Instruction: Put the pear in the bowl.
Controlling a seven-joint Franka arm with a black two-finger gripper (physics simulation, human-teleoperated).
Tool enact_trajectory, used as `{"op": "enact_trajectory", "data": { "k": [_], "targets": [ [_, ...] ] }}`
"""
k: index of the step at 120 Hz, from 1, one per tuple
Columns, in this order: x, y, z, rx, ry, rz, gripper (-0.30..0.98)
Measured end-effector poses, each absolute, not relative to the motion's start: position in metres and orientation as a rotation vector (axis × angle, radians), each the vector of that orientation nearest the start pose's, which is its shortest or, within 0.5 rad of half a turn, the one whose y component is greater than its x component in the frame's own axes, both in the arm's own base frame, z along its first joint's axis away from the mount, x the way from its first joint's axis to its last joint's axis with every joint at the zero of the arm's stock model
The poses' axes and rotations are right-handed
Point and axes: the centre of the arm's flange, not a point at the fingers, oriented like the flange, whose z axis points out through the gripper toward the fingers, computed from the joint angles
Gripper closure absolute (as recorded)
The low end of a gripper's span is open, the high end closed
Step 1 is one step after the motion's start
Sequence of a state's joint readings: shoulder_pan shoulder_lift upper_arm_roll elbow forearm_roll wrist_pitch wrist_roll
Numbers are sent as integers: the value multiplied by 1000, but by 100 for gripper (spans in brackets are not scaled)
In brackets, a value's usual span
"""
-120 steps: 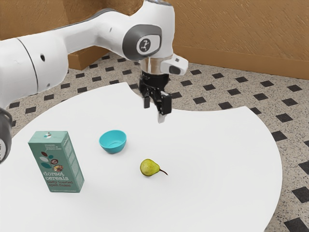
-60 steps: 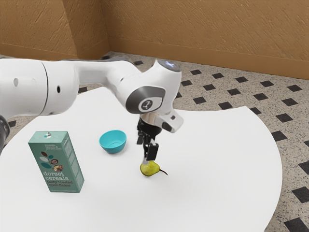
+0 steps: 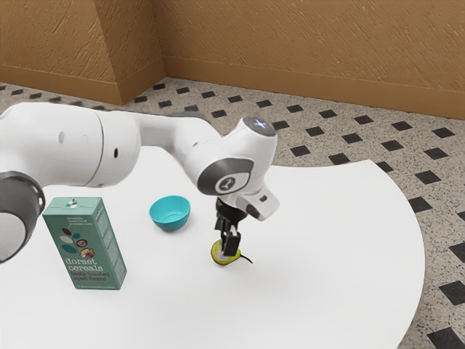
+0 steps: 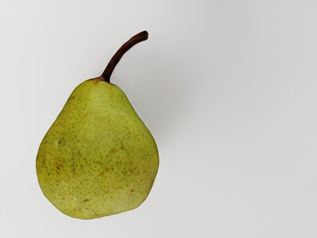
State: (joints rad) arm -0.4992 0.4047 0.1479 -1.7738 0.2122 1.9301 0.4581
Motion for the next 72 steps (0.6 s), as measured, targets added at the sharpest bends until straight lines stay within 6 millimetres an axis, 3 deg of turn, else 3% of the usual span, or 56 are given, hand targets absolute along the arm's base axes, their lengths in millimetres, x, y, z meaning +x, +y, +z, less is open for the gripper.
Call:
{"op": "enact_trajectory", "data": {
  "k": [34, 72],
  "targets": [
    [594, -208, 283, -2541, 1332, 392, 0],
    [601, -196, 261, -2452, 1381, 432, 0]
  ]
}}
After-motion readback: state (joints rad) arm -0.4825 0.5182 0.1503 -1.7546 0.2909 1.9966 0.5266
